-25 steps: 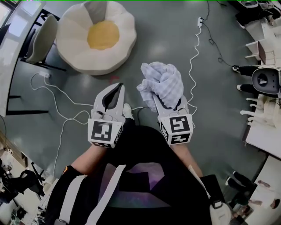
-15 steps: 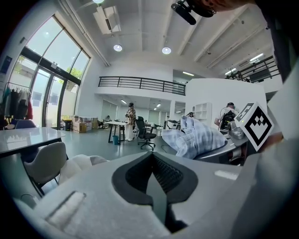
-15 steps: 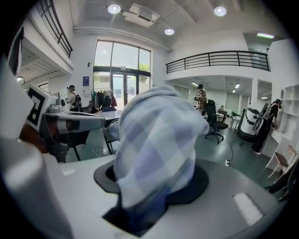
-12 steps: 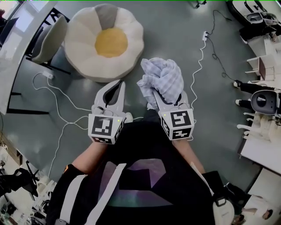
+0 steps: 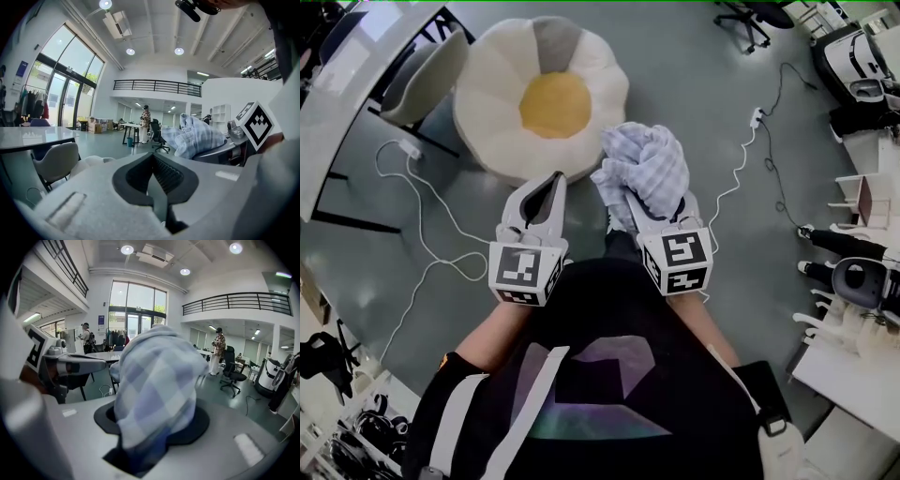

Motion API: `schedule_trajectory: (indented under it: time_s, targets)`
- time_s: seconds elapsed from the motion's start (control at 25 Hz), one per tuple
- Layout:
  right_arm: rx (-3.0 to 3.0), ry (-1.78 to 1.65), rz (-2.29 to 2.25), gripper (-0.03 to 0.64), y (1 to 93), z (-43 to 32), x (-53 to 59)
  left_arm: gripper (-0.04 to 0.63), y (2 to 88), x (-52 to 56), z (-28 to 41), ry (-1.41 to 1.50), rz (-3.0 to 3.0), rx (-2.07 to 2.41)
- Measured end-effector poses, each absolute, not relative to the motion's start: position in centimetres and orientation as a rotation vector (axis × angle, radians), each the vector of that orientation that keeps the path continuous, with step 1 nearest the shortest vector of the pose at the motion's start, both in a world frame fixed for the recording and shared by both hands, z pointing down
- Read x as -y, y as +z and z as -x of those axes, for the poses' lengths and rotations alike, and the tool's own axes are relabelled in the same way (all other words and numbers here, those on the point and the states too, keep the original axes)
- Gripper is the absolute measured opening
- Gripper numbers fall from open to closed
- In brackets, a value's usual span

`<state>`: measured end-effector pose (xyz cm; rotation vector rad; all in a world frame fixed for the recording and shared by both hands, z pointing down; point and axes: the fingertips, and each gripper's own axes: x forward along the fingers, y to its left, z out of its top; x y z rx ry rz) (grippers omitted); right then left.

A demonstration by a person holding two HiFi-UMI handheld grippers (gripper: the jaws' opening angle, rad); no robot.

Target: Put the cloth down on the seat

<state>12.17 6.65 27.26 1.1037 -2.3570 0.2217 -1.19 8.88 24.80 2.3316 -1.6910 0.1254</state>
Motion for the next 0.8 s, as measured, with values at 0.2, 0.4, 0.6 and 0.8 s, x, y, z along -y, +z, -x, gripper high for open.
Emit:
schedule_trajectory:
  time_s: [0.2, 0.4, 0.6, 0.8]
  targets:
    - [2.374, 0.213, -0.998, 0.216, 27.8, -12.2, -1.3, 0.003, 25.0, -4.3, 0.8, 0.127, -2.247, 1.763]
    - [2.399, 0.209, -0.886, 0.216, 28.0, -12.9, 4.6, 0.003, 24.8, 0.4, -0.2, 0.144, -2.147, 1.847]
    - [2.436, 0.196, -0.754, 0.216, 28.8, -12.5, 9.9, 0.003, 25.0, 5.0, -0.3, 0.164, -2.043, 1.946]
    - [2.47, 0.17, -0.624, 0.216, 29.3, -12.2, 14.2, 0.003, 25.0, 8.7, -0.8, 0.191, -1.949, 2.042]
